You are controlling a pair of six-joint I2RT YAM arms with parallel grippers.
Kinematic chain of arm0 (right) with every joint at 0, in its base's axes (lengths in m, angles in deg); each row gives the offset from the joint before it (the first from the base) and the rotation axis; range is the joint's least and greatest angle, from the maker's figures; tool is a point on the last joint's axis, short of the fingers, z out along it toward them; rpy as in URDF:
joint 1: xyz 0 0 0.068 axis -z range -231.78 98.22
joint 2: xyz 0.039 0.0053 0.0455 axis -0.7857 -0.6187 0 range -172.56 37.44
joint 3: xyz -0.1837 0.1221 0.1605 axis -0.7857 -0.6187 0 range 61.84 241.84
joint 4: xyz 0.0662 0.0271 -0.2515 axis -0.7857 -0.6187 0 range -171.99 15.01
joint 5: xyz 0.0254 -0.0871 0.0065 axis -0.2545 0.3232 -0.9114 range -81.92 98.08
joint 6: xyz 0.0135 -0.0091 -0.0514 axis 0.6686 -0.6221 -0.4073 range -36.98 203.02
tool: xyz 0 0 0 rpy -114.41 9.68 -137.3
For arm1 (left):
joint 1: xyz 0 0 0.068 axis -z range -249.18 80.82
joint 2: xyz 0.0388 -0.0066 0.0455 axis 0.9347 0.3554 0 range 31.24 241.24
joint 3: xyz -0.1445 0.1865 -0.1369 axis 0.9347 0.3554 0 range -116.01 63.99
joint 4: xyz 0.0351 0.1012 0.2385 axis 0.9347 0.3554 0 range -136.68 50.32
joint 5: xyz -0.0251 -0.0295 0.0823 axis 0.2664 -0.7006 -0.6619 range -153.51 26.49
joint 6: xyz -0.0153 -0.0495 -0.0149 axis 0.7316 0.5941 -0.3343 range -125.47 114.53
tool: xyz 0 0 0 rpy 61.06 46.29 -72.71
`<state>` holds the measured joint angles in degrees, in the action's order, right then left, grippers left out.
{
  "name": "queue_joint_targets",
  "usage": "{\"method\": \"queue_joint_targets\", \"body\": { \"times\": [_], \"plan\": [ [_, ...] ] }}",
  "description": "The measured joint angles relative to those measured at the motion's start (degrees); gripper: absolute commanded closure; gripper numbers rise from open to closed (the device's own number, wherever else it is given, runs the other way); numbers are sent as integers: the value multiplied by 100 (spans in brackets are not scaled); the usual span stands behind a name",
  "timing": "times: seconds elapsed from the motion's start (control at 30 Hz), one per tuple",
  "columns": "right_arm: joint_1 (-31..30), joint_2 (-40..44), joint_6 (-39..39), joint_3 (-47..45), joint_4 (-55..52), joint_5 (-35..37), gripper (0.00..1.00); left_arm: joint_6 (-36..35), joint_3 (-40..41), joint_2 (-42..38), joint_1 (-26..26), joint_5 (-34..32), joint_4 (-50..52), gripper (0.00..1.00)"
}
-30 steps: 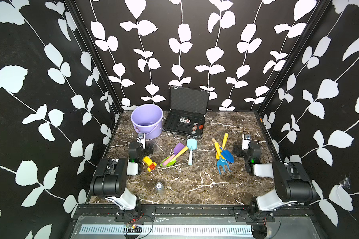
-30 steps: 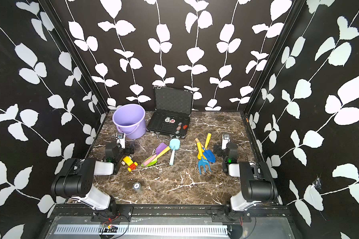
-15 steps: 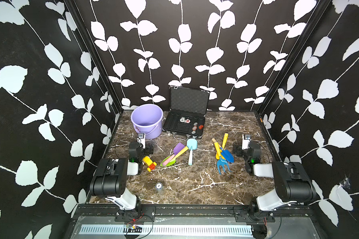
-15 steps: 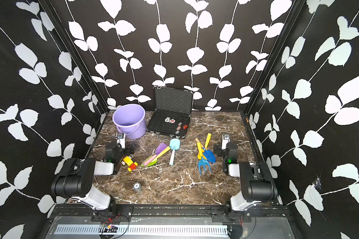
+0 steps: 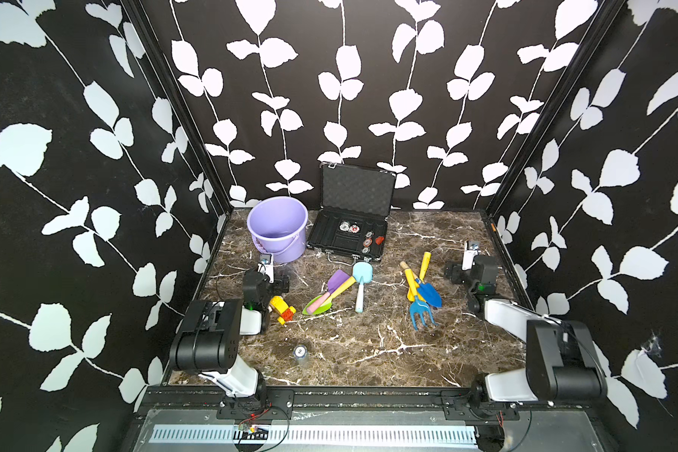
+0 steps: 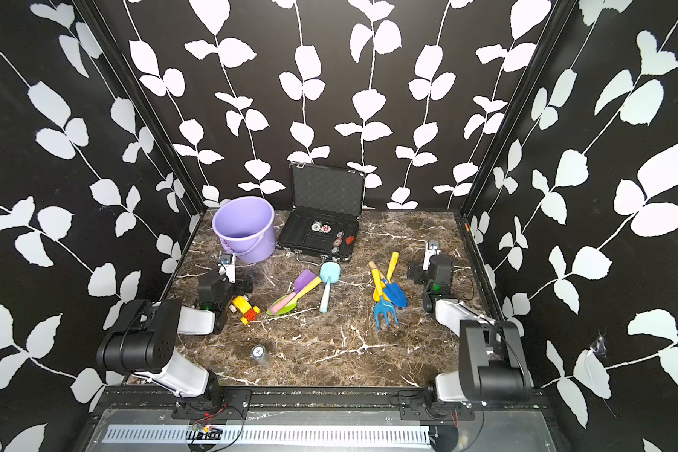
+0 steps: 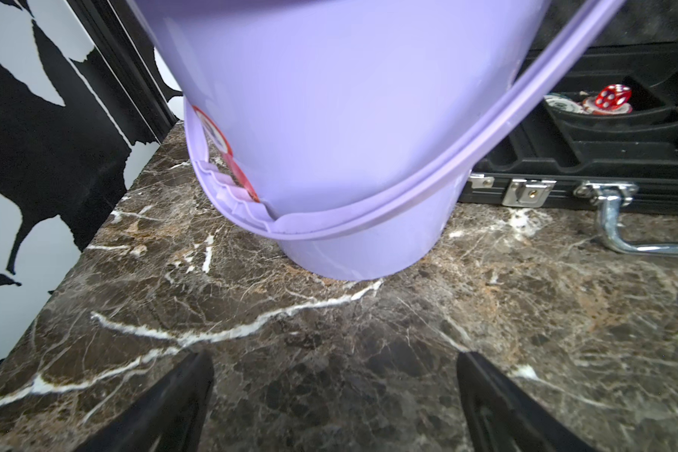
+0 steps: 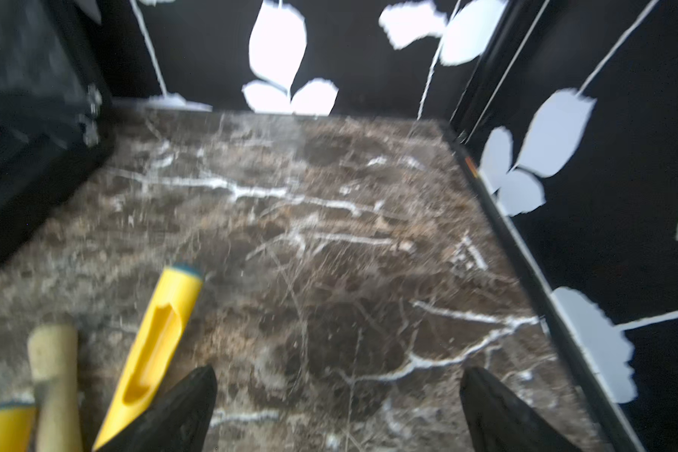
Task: Organize the gardening tools
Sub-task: Pick up the gardening tool from the center of the board.
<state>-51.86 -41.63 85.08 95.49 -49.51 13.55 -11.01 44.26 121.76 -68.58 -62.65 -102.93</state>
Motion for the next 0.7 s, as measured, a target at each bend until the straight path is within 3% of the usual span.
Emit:
{"method": "queue_joint_targets", "body": {
  "times": [0.27, 0.7],
  "plan": [
    [-428, 828, 597, 787, -1926, 748, 1, 83, 385, -367, 0, -256, -319, 1],
    [-1720, 1386, 1694, 1097, -3936, 1565, 1, 302, 393, -1993, 0, -485, 756, 1]
  ]
}}
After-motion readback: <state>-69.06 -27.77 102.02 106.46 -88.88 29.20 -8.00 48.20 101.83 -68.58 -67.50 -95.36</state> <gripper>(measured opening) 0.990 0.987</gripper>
